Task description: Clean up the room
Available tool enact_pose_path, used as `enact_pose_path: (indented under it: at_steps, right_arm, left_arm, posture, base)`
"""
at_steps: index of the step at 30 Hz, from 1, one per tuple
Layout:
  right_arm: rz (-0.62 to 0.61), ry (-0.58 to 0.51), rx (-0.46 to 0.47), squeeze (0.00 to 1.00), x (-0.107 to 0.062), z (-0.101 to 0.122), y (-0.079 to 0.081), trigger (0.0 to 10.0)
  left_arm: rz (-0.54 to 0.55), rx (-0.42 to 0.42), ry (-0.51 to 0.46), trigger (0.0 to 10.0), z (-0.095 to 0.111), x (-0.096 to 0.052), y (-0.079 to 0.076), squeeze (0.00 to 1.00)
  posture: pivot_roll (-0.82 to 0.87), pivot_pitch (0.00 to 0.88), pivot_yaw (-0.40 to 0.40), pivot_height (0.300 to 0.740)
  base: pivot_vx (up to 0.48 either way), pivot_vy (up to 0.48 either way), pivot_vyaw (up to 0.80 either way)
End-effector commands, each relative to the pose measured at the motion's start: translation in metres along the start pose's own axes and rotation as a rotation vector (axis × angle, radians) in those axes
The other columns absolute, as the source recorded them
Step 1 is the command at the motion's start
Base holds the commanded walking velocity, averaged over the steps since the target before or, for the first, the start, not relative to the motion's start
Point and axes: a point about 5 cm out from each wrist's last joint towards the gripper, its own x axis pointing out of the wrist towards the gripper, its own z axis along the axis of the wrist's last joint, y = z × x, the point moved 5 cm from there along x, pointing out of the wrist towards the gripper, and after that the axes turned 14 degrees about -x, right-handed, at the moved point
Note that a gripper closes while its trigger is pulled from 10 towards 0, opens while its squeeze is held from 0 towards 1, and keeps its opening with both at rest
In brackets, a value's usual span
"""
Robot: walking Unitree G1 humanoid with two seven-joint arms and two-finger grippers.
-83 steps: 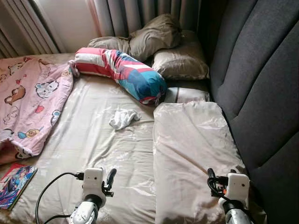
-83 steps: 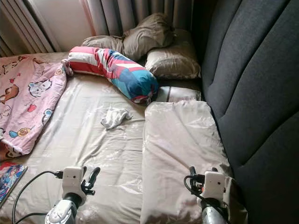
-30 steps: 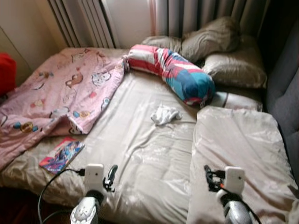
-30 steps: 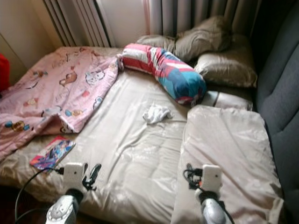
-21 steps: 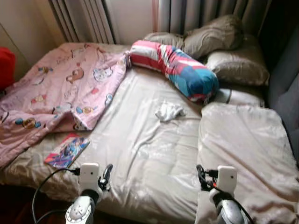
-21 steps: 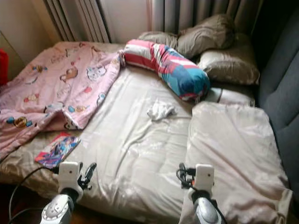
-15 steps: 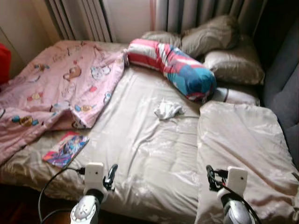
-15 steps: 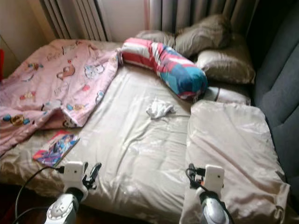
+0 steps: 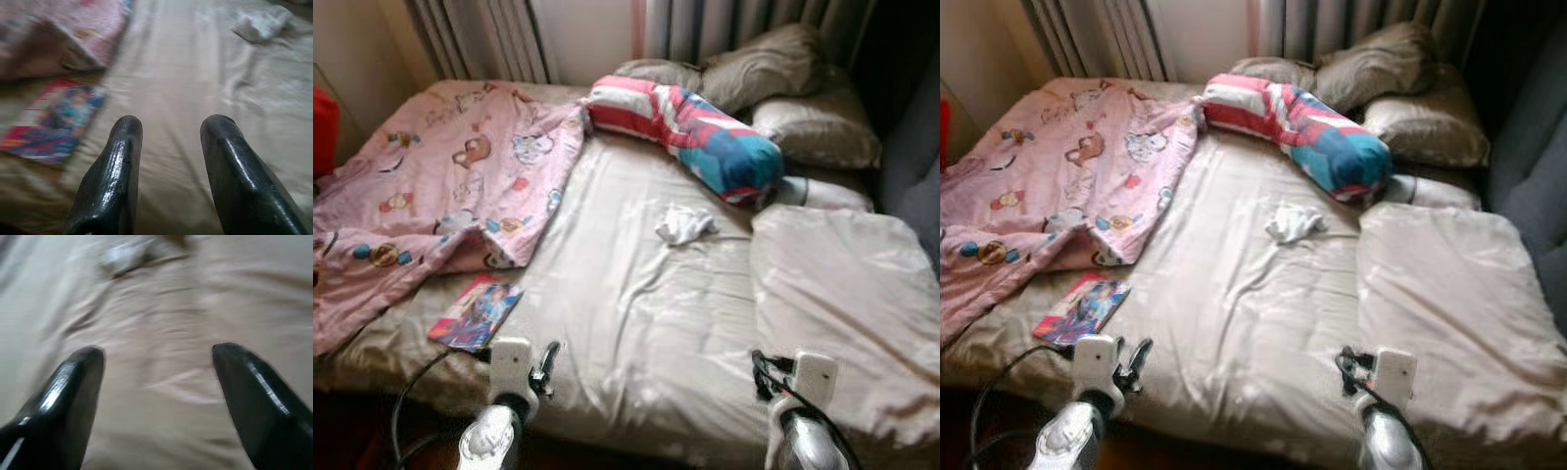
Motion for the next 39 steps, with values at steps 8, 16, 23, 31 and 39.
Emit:
enact_pose_path:
  at_steps: [8, 16, 23, 31, 39]
  right_arm:
    - [-0.032, 0.026, -0.001, 0.00, -0.0023, -0.0085, -0.0115, 10.0]
    - [-0.030, 0.027, -0.006, 0.00, -0.0013, -0.0082, -0.0106, 10.0]
    - [-0.032, 0.027, -0.002, 0.00, -0.0011, -0.0081, -0.0104, 10.0]
    - [-0.036, 0.029, 0.002, 0.00, -0.0012, -0.0086, -0.0104, 10.0]
    - [-0.036, 0.028, 0.004, 0.00, -0.0011, -0.0087, -0.0098, 10.0]
  left_arm:
    - [0.011, -0.018, 0.035, 10.0, -0.0111, -0.0051, 0.0028, 0.00]
    - [0.013, -0.018, 0.032, 10.0, -0.0104, -0.0049, 0.0029, 0.00]
    - [0.017, -0.019, 0.031, 10.0, -0.0104, -0.0053, 0.0042, 0.00]
    - [0.019, -0.019, 0.030, 10.0, -0.0097, -0.0047, 0.0044, 0.00]
    - [0.018, -0.018, 0.029, 10.0, -0.0094, -0.0042, 0.0047, 0.00]
  posture:
    - [-0.01, 0.217, 0.061, 0.740]
    - [0.00, 0.216, 0.056, 0.740]
    - [0.00, 0.221, 0.055, 0.740]
    - [-0.01, 0.230, 0.057, 0.740]
    - [-0.01, 0.230, 0.059, 0.740]
  base:
    - [0.000, 0.480, 0.00]
    - [0.000, 0.480, 0.00]
    - [0.000, 0.480, 0.00]
    - [0.000, 0.480, 0.00]
    - [0.000, 0.480, 0.00]
